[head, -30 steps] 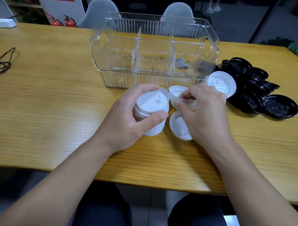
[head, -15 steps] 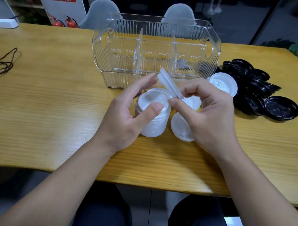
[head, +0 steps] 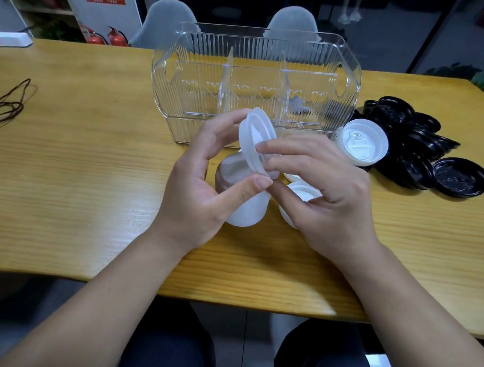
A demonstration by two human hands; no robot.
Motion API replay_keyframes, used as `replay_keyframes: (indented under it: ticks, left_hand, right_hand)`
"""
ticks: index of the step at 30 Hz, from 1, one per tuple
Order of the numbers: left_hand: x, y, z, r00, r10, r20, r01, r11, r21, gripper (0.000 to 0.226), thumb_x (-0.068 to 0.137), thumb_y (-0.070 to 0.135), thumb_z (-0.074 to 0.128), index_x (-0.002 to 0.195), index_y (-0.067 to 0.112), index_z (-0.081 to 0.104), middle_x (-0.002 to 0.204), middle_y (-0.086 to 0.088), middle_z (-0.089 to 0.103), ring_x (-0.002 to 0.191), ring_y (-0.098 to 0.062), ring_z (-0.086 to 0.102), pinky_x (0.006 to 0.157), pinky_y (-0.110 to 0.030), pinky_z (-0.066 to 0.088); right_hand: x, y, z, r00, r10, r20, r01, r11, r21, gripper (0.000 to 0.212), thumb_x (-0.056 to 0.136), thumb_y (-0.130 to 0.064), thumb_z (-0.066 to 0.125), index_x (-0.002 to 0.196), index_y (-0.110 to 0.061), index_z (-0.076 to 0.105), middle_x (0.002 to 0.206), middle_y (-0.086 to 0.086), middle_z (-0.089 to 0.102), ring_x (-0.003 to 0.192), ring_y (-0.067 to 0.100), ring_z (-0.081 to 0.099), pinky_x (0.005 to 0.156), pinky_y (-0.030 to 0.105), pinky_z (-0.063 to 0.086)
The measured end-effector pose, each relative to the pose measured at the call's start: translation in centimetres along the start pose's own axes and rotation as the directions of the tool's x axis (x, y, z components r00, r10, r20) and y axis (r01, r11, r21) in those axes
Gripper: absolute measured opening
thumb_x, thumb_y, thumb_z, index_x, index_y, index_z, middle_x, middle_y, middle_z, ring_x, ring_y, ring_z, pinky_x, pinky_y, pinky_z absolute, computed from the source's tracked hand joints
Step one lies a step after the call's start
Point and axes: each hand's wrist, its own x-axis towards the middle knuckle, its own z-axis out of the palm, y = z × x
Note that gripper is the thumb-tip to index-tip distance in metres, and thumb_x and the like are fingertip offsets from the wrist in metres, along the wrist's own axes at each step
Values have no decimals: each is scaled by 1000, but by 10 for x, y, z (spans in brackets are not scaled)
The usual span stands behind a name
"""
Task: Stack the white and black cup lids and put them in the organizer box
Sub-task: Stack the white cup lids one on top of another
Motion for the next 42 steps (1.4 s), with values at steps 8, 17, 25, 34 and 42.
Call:
replay_keyframes:
  ticks: [8,17,25,34,42]
  left_hand:
    - [-1,0,2,984,113,-138,-116,993,-17,72,102,6,75,162,-3,35,160,-31,48,142,-51,58,114,-75,50]
    - [1,-3,1,990,136,-38,-129,981,147,70,104,12,80,166,4,48,153,-18,45,146,-44,55,111,-60,59]
    - [0,-3,-1,996,70,-60,-64,993,100,76,103,8,75,169,-5,38,157,-23,56,148,-40,58,121,-65,49]
    - [-3,-3,-2,995,75,63,-85,982,171,77,106,8,58,176,-1,27,162,-9,61,152,-41,52,131,-63,35]
    - [-4,4,-2,982,-102,158,89,992,87,110,100,24,78,183,18,6,170,-3,49,166,-26,42,132,-34,38]
  right_hand:
    - [1,-6,-2,997,73,-33,-72,997,35,32,93,-11,93,120,-2,81,132,8,78,127,30,73,106,51,55]
    - [2,-8,-3,987,160,12,-160,970,183,27,109,-15,68,130,-1,77,131,2,79,123,19,73,105,38,52]
    - [5,-8,-2,954,297,-48,-283,940,192,24,96,-24,86,118,-16,76,114,-7,80,103,11,70,90,36,54]
    - [4,-9,-2,951,267,155,-297,929,219,75,94,-20,90,159,-6,55,162,2,61,153,18,55,123,41,47]
    - [2,-5,-1,930,341,135,-363,909,206,59,96,-26,87,150,-13,66,149,-7,71,144,21,63,113,42,51]
